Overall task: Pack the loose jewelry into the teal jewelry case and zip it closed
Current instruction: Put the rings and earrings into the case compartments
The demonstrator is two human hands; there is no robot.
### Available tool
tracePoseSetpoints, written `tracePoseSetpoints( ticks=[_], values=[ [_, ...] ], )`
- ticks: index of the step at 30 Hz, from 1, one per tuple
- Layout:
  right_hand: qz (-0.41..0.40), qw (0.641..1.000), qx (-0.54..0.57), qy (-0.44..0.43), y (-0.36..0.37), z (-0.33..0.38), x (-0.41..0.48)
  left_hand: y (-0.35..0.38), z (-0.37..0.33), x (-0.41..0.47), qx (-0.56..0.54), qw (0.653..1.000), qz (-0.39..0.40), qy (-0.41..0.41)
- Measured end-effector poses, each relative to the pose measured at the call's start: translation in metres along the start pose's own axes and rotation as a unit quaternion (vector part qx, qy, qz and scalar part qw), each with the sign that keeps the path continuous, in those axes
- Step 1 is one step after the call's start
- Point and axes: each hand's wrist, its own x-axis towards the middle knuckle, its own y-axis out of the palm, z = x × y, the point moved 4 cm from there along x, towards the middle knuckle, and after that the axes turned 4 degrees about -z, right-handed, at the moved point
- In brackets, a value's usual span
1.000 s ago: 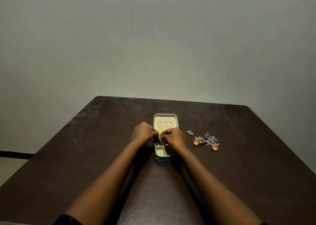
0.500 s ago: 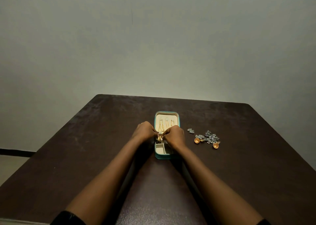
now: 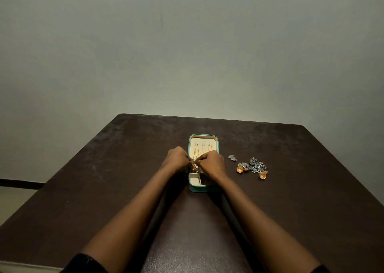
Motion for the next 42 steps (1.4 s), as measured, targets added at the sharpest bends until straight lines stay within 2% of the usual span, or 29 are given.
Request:
tracePoseSetpoints(
  ticks=[16,22,27,35,42],
  values=[
    [-0.029,0.999,-0.01,0.019,0.007,-0.003,0.005,-0.004,-0.009,-0.004,0.064,0.997,0.051,0.01],
    [-0.023,1.0,0.009,0.012,0.003,-0.001,0.006,-0.004,-0.008,0.0,0.041,0.999,0.021,0.022],
    [-0.024,0.999,-0.033,0.008,0.008,-0.003,0.006,-0.003,-0.008,0.0,0.029,0.999,0.012,0.023],
    [-0.055,0.998,0.011,0.017,-0.013,-0.01,0.005,-0.001,-0.034,-0.007,-0.012,0.996,-0.064,0.055],
    [-0.084,0.996,-0.002,0.036,-0.066,-0.042,0.011,0.037,-0.077,-0.015,-0.046,0.992,-0.03,0.112]
  ],
)
